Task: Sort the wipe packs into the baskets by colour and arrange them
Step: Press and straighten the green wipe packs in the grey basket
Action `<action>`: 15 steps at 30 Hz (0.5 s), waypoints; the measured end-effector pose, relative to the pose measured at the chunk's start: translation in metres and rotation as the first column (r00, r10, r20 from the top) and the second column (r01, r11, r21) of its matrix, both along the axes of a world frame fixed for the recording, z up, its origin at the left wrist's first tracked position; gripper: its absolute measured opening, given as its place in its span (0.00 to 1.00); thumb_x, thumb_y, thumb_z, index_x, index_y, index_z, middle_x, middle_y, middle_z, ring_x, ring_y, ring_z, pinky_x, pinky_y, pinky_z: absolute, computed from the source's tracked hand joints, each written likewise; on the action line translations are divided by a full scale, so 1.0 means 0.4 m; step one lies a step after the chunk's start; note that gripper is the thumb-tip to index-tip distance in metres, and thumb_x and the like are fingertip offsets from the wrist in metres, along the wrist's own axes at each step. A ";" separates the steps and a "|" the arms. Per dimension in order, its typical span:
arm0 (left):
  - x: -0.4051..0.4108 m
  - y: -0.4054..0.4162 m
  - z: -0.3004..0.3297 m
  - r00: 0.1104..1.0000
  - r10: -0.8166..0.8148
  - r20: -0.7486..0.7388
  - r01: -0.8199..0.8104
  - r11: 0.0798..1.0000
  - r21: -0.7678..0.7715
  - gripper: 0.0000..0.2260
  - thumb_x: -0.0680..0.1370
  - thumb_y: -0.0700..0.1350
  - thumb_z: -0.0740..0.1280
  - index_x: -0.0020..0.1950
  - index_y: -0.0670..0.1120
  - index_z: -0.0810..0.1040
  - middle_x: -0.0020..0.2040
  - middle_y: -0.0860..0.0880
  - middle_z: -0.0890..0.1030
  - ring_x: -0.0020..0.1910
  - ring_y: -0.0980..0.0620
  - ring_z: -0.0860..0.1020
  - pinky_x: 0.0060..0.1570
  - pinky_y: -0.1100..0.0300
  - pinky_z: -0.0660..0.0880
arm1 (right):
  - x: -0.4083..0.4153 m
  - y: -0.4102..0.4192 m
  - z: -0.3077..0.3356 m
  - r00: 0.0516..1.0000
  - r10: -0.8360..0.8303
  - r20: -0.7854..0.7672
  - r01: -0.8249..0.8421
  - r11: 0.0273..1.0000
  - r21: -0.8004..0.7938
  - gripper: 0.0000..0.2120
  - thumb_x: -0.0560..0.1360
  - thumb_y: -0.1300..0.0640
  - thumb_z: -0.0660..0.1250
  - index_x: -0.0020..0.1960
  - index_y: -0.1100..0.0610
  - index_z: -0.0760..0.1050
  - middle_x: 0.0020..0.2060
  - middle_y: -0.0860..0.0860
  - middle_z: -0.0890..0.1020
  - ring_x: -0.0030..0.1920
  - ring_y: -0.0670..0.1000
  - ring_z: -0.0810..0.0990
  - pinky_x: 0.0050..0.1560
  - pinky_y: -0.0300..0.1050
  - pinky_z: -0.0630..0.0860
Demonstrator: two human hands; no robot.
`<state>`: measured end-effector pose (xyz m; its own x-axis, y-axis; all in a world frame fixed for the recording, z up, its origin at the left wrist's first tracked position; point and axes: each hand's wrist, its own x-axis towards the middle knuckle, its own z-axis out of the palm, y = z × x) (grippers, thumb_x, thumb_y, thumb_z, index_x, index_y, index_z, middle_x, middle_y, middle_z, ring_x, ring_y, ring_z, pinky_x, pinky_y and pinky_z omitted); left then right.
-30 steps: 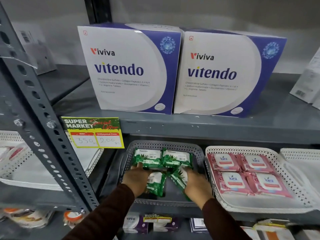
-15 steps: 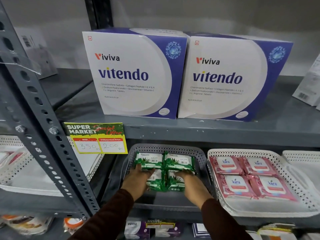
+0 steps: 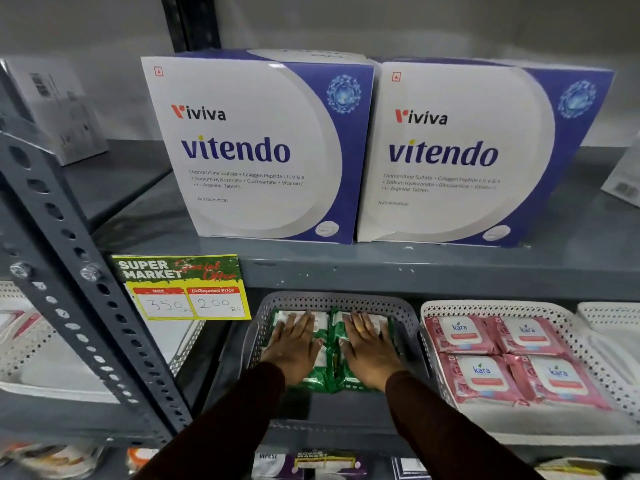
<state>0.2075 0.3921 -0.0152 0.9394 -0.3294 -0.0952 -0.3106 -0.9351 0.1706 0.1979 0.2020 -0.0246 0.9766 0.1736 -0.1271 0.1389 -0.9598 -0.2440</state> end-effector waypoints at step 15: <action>0.012 0.007 -0.048 0.998 -0.003 0.059 0.006 0.998 -0.055 0.23 0.85 0.48 0.48 0.79 0.44 0.49 0.80 0.47 0.49 0.78 0.47 0.44 0.77 0.51 0.43 | 0.013 0.003 -0.041 1.000 0.013 0.022 -0.013 1.000 0.014 0.30 0.84 0.42 0.41 0.82 0.50 0.40 0.82 0.48 0.42 0.81 0.51 0.36 0.78 0.59 0.32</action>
